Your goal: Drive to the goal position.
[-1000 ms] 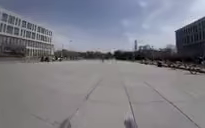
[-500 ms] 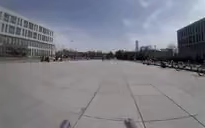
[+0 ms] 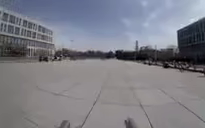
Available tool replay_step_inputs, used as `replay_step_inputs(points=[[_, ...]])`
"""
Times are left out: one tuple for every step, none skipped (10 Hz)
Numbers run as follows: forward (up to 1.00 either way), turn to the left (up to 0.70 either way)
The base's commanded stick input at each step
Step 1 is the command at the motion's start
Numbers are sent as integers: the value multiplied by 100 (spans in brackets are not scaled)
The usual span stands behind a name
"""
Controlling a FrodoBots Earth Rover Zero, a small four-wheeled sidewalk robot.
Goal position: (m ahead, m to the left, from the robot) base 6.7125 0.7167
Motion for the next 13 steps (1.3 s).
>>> replay_step_inputs(points=[[85, 0], [85, 0], [85, 0], [85, 0], [85, 0], [85, 0], [85, 0], [85, 0], [85, 0], [85, 0], [85, 0], [85, 0], [85, -27]])
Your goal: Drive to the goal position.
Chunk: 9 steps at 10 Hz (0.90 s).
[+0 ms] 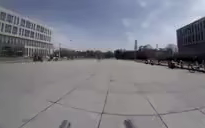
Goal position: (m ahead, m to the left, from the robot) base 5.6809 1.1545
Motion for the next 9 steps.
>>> replay_step_inputs(points=[[85, -34], [85, -34], [85, -7], [85, 0], [85, 0], [85, 0], [85, 0], [85, 0], [85, -16]])
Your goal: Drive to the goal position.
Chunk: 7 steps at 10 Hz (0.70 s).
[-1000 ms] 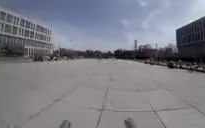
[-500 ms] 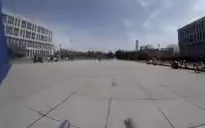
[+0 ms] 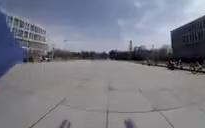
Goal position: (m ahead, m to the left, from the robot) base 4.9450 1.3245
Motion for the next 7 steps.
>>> replay_step_inputs(points=[[85, -34], [85, -30], [85, 0], [85, 0], [85, 0], [85, 0], [85, 0]])
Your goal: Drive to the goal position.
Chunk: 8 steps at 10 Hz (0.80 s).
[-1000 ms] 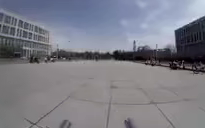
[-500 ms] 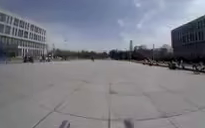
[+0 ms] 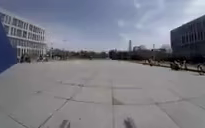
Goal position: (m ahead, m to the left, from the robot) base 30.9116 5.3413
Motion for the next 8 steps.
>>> replay_step_inputs(points=[[85, 0], [85, 0], [85, 0], [85, -21], [85, -34], [85, -29], [85, -1], [85, 0]])
